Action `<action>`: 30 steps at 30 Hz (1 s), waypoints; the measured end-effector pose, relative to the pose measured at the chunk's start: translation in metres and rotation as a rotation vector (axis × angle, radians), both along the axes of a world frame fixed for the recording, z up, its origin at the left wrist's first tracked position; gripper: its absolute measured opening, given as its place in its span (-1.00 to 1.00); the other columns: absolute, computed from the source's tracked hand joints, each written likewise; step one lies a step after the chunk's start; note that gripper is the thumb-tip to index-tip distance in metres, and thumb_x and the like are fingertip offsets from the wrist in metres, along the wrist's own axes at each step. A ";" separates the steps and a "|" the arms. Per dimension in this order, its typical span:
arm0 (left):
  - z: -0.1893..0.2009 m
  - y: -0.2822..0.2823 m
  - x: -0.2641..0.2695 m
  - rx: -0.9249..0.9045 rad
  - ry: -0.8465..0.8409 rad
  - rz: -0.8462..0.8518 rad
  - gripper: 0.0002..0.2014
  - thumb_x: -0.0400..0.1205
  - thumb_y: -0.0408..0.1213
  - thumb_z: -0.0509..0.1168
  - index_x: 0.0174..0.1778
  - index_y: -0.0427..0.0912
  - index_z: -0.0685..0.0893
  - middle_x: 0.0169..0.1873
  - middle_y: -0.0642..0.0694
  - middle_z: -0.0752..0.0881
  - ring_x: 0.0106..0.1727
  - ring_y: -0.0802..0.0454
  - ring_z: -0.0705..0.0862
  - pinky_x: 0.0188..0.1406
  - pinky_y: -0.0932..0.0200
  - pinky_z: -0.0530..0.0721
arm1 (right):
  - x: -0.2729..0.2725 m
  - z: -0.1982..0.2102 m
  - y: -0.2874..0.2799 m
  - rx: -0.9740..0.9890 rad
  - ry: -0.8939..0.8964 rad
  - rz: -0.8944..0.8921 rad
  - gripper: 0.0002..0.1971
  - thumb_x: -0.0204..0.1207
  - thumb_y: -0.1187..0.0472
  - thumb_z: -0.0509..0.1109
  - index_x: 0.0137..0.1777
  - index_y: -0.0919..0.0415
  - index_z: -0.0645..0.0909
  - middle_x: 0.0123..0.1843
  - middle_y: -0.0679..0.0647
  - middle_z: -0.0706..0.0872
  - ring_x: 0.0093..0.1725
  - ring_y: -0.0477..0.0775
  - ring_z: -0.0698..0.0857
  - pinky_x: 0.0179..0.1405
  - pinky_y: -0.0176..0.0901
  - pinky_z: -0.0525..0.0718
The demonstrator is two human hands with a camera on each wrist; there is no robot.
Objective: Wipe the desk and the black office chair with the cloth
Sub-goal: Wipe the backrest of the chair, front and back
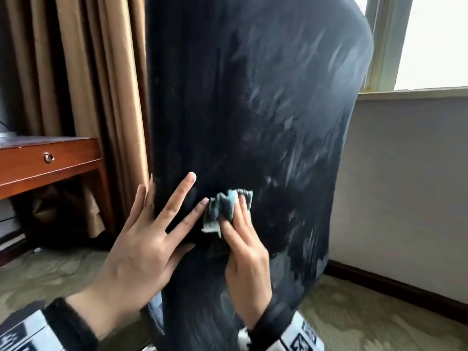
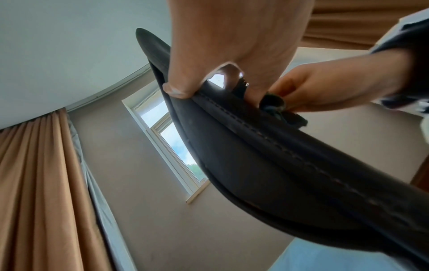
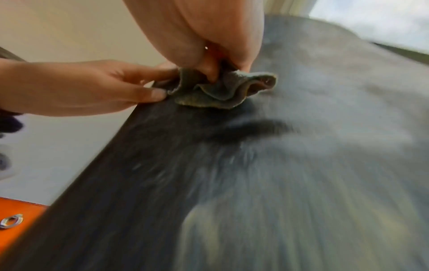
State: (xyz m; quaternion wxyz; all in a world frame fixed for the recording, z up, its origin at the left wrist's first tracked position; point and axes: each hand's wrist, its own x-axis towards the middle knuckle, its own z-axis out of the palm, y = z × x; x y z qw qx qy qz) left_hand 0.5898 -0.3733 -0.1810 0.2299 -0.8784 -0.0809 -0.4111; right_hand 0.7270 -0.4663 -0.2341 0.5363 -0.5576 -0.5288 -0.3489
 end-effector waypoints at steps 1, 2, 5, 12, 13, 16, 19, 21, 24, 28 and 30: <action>0.001 0.001 0.000 0.006 0.017 0.011 -0.43 0.63 -0.04 0.05 0.59 -0.06 0.27 0.67 -0.16 0.06 0.53 -0.55 0.25 0.55 -0.34 0.09 | 0.009 0.014 0.003 0.023 -0.003 0.006 -0.50 0.49 0.66 0.08 0.38 0.39 0.53 0.56 0.20 0.33 0.61 0.17 0.24 0.48 0.14 0.42; 0.001 0.002 0.000 0.008 0.032 0.026 -0.43 0.62 -0.03 0.06 0.60 -0.04 0.29 0.68 -0.16 0.04 0.52 -0.56 0.27 0.55 -0.35 0.09 | 0.017 0.036 0.006 0.049 0.015 -0.011 -0.49 0.47 0.69 0.10 0.38 0.40 0.53 0.56 0.21 0.32 0.61 0.19 0.24 0.53 0.05 0.37; 0.003 0.003 -0.003 -0.018 0.054 0.036 -0.43 0.62 -0.04 0.08 0.59 -0.05 0.30 0.68 -0.15 -0.01 0.52 -0.52 0.29 0.58 -0.33 0.06 | 0.036 0.090 0.008 0.122 0.057 -0.079 -0.38 0.37 0.79 0.18 0.41 0.38 0.51 0.56 0.24 0.33 0.59 0.23 0.25 0.56 -0.35 0.19; 0.001 0.001 -0.006 -0.044 0.036 -0.015 -0.44 0.64 -0.18 0.08 0.61 -0.11 0.26 0.68 -0.15 -0.02 0.60 -0.44 0.20 0.58 -0.36 0.12 | -0.024 -0.115 0.002 -0.110 -0.162 0.097 -0.76 0.74 0.26 0.06 0.21 0.30 0.53 0.62 0.13 0.29 0.52 0.25 0.41 0.30 0.24 0.56; 0.000 0.001 -0.005 -0.035 0.035 -0.002 -0.44 0.64 -0.18 0.11 0.61 -0.12 0.26 0.68 -0.17 -0.03 0.59 -0.46 0.20 0.57 -0.39 0.13 | -0.023 -0.125 0.002 -0.143 -0.179 0.126 -0.77 0.74 0.25 0.06 0.20 0.27 0.53 0.62 0.10 0.28 0.52 0.23 0.41 0.32 0.22 0.55; -0.004 0.000 -0.005 -0.036 0.035 0.029 -0.35 0.61 -0.26 0.31 0.62 -0.18 0.24 0.67 -0.25 -0.04 0.48 -0.60 0.31 0.50 -0.43 0.17 | -0.014 -0.085 0.004 -0.105 -0.106 0.118 -0.72 0.74 0.31 0.04 0.30 0.28 0.53 0.59 0.17 0.34 0.56 0.20 0.35 0.43 0.22 0.46; -0.007 -0.001 -0.008 -0.054 0.061 0.012 -0.17 0.45 -0.24 0.45 0.62 -0.19 0.24 0.67 -0.24 0.00 0.47 -0.64 0.27 0.48 -0.38 0.15 | -0.006 -0.046 0.017 0.069 -0.003 0.019 -0.65 0.70 0.44 0.03 0.44 0.30 0.40 0.51 0.30 0.40 0.58 0.26 0.31 0.48 0.24 0.40; -0.011 0.000 -0.012 -0.045 0.097 0.001 -0.13 0.39 -0.24 0.51 0.61 -0.20 0.27 0.67 -0.23 0.06 0.46 -0.62 0.31 0.48 -0.39 0.18 | -0.020 -0.073 0.020 0.076 -0.007 0.023 -0.67 0.67 0.46 0.08 0.38 0.31 0.44 0.54 0.30 0.38 0.59 0.24 0.28 0.52 0.19 0.34; -0.020 0.000 -0.016 -0.036 0.141 0.007 -0.12 0.37 -0.21 0.56 0.59 -0.19 0.31 0.65 -0.23 0.14 0.39 -0.61 0.40 0.45 -0.40 0.28 | -0.044 -0.168 0.026 -0.190 -0.178 0.037 -0.75 0.76 0.25 -0.03 0.21 0.27 0.46 0.61 0.24 0.22 0.62 0.17 0.21 0.57 0.00 0.26; -0.027 0.005 -0.018 -0.024 0.115 0.008 -0.19 0.42 -0.25 0.54 0.58 -0.19 0.34 0.65 -0.22 0.14 0.36 -0.57 0.39 0.46 -0.37 0.31 | -0.029 -0.179 0.021 -0.229 -0.196 0.003 -0.67 0.76 0.25 -0.06 0.17 0.27 0.56 0.56 0.25 0.37 0.59 0.08 0.29 0.56 -0.07 0.27; -0.029 0.007 -0.020 -0.008 0.118 0.016 -0.28 0.52 -0.20 0.45 0.58 -0.18 0.31 0.64 -0.25 0.15 0.32 -0.60 0.42 0.38 -0.41 0.43 | -0.011 -0.147 0.013 -0.113 -0.057 -0.029 -0.68 0.73 0.37 -0.03 0.33 0.27 0.48 0.52 0.24 0.42 0.58 0.17 0.32 0.55 0.06 0.30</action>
